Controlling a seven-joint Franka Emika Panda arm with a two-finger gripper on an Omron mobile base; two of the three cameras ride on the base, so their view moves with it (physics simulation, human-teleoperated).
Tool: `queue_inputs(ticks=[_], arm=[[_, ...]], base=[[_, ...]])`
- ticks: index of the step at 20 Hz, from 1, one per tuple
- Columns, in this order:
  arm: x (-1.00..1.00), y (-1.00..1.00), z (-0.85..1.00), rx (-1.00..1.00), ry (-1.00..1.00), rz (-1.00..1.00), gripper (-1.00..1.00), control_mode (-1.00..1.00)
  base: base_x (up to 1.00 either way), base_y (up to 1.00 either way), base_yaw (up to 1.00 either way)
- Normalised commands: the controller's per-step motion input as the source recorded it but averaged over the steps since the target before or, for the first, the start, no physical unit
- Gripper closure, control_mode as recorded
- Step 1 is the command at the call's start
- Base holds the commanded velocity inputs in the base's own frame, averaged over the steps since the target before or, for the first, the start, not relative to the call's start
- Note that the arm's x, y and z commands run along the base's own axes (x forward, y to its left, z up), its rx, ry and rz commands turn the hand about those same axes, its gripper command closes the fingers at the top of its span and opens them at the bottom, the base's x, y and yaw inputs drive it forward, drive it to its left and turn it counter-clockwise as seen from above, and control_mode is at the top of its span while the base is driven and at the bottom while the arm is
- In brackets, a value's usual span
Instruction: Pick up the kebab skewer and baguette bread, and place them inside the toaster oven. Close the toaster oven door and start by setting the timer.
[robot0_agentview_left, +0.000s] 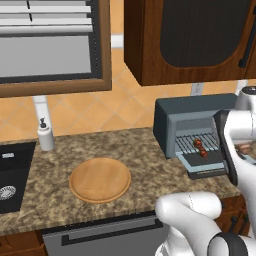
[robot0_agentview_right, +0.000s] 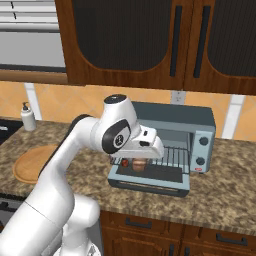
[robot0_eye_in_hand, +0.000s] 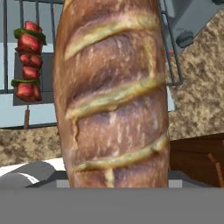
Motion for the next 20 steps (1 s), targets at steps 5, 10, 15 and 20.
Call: queue_inputs(ticks=[5,10,15,20], arm=[[0.09,-0.13,-0.16,-0.06,0.03,0.00,1.00,-1.00],[0.06,-0.02,-0.20,0.00,0.00,0.00,1.00,-1.00],[0.29,-0.09,-0.13,0.00,0.00,0.01,1.00,-1.00],[0.41,-0.14,-0.13,0.00,0.00,0.03,1.00,-1.00]], base=[[0.00,0.00,0.00],[0.00,0.00,0.00],[0.00,0.00,0.00],[0.00,0.00,0.00]])
